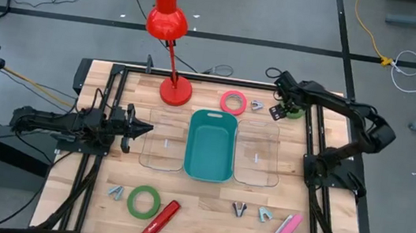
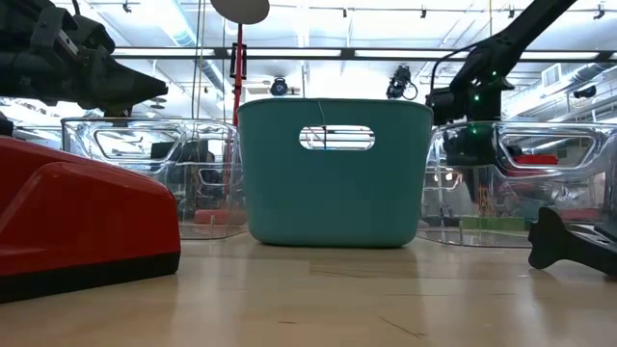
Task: Pick and place Stapler, Stapler remover, tape
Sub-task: Put the top green tape into the green bin
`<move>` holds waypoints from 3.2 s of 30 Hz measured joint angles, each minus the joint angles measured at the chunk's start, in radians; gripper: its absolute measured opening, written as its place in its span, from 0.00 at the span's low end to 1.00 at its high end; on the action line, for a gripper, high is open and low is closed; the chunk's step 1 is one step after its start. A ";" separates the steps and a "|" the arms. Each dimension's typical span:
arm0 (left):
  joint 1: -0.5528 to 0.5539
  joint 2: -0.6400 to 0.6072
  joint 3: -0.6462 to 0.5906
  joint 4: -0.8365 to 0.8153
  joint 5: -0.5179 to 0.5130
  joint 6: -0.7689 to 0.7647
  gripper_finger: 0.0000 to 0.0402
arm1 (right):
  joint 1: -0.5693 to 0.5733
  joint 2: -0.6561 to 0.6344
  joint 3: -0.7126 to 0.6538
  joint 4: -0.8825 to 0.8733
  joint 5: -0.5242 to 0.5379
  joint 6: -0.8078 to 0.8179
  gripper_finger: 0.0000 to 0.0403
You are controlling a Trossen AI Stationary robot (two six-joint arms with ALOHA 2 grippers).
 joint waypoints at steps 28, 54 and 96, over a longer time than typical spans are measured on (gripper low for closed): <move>0.000 0.000 0.000 0.000 0.000 0.000 0.07 | -0.035 0.218 0.124 0.038 -0.023 -0.038 0.66; 0.000 0.000 0.000 0.000 0.000 0.000 0.07 | -0.073 0.236 0.171 0.019 -0.033 0.031 0.66; 0.000 0.000 0.000 0.000 0.000 0.000 0.07 | -0.152 0.297 0.179 0.169 -0.170 -0.141 0.66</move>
